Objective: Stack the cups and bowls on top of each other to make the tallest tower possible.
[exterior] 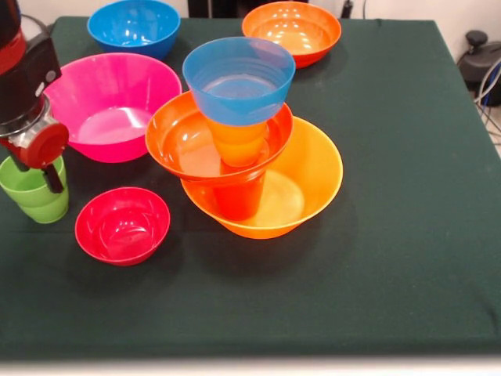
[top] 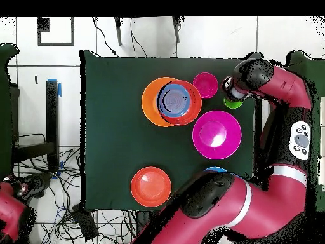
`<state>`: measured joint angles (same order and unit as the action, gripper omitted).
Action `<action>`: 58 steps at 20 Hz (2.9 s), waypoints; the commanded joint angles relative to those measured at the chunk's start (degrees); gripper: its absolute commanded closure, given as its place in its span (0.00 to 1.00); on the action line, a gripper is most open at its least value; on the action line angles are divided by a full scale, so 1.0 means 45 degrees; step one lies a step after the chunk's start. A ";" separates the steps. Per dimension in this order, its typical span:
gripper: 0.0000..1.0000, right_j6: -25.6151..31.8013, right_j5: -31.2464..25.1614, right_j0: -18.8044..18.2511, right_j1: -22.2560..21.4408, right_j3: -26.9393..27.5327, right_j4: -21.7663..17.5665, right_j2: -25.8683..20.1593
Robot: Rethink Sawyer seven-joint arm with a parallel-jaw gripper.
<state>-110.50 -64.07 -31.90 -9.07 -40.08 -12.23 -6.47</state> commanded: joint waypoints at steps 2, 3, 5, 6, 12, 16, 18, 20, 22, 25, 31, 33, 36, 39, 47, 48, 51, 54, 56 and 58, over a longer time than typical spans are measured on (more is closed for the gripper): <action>0.00 0.3356 0.1140 -0.0104 0.0545 -0.1364 -0.1112 -0.0631; 0.00 0.3361 0.1155 -0.0117 0.0599 -0.1316 -0.1112 -0.0646; 0.00 0.3391 0.1175 -0.0136 0.0680 -0.1251 -0.1125 -0.0656; 0.00 0.3396 0.1206 -0.0141 0.0711 -0.1229 -0.1129 -0.0658; 0.00 0.3330 0.1293 -0.0127 0.1006 -0.0978 -0.1170 -0.0602; 0.00 0.3348 0.1463 -0.0160 0.1120 -0.0968 -0.1184 -0.0585; 0.00 0.3366 0.1510 -0.0174 0.1106 -0.1017 -0.1198 -0.0566; 1.00 0.3406 0.1968 -0.0194 0.1002 -0.1210 -0.1266 -0.0558; 1.00 0.3412 0.1951 -0.0173 0.1006 -0.1173 -0.1298 -0.0533; 1.00 0.3431 0.1914 -0.0153 0.1017 -0.1111 -0.1340 -0.0517; 1.00 0.3531 0.1826 -0.0173 0.1041 -0.1008 -0.1378 -0.0586; 1.00 0.3566 0.1537 -0.0145 0.1121 -0.0737 -0.1357 -0.0607; 1.00 0.3724 0.1349 -0.0059 0.0759 -0.0842 -0.1331 -0.0610; 1.00 0.4018 0.0535 0.0066 0.0135 -0.0824 -0.1147 -0.0672; 1.00 0.4185 -0.1724 0.0618 -0.0512 0.0378 -0.0971 -0.0836; 1.00 0.4154 -0.1976 0.0699 -0.0528 0.0551 -0.0966 -0.0870; 1.00 0.3855 -0.2479 0.0922 -0.0575 0.0840 -0.0877 -0.0969; 1.00 0.3628 -0.2929 0.1119 -0.0566 0.1172 -0.0853 -0.1046; 1.00 0.3436 -0.3161 0.1232 -0.0570 0.1305 -0.0773 -0.1104; 1.00 0.3302 -0.3373 0.1356 -0.0557 0.1506 -0.0763 -0.1126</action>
<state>-109.97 -71.90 -29.44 -11.00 -35.77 -14.01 -6.61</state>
